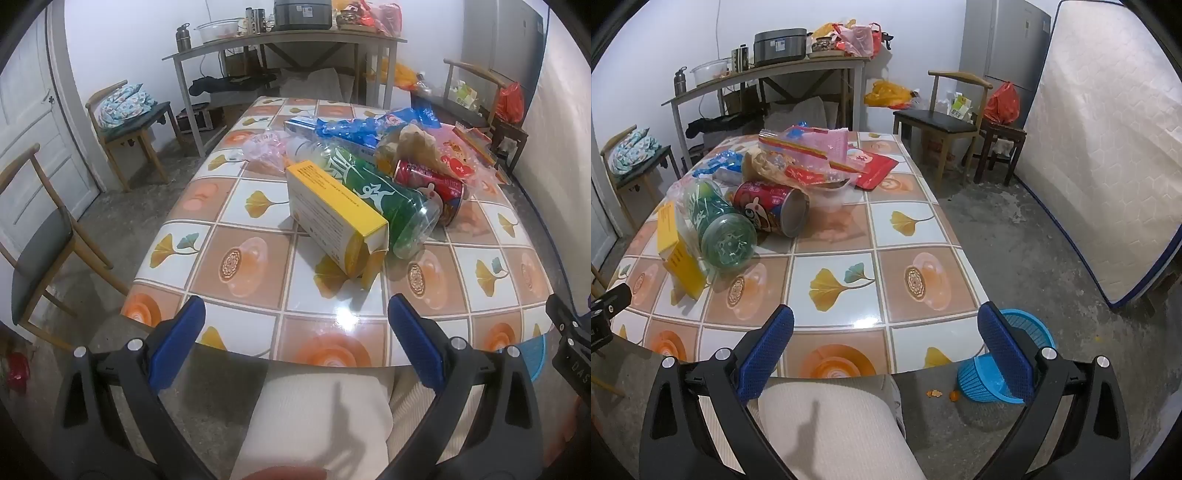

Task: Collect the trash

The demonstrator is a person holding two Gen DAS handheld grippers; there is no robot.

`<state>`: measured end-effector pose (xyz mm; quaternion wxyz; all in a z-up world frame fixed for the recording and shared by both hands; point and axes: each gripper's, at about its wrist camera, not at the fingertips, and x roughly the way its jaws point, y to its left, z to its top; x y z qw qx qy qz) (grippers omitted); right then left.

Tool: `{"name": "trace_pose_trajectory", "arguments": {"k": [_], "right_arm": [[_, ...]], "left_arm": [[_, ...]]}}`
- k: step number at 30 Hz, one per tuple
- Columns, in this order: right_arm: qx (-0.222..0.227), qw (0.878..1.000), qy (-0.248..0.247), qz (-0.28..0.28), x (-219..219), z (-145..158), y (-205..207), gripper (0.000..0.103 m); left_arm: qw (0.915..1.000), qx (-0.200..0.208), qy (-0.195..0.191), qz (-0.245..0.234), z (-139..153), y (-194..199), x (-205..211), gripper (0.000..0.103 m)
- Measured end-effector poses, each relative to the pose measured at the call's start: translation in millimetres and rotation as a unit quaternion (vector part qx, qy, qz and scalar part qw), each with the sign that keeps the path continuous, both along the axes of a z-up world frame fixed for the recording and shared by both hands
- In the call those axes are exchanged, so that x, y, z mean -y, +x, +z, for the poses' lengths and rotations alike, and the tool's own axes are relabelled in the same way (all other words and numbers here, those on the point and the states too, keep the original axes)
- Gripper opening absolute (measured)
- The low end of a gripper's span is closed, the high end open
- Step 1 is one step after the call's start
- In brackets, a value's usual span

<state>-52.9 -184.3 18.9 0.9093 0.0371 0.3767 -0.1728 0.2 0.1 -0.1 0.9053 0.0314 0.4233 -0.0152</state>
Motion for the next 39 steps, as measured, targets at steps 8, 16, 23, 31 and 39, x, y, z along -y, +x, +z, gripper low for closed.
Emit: {"name": "trace_pose_trajectory", "arguments": {"k": [8, 16, 23, 31, 39], "right_arm": [[0.002, 1.000, 0.001, 0.002, -1.3, 1.1, -0.3, 0.097], [0.002, 1.000, 0.003, 0.000, -1.4, 0.5, 0.2, 0.097], [0.003, 1.000, 0.003, 0.000, -2.3, 0.5, 0.7, 0.097], [0.004, 1.000, 0.004, 0.000, 0.3, -1.6, 0.9, 0.097], [0.004, 1.000, 0.003, 0.000, -5.4, -0.8, 3.1, 0.097]], "left_arm": [[1.0000, 0.000, 0.002, 0.001, 0.3, -0.1, 0.4, 0.096], [1.0000, 0.000, 0.002, 0.001, -0.8, -2.9, 2.7, 0.096], [1.0000, 0.000, 0.003, 0.001, -1.2, -2.5, 2.7, 0.096], [1.0000, -0.002, 0.004, 0.001, -2.3, -1.0, 1.7, 0.096], [1.0000, -0.002, 0.008, 0.005, -3.1, 0.6, -4.9, 0.096]]}}
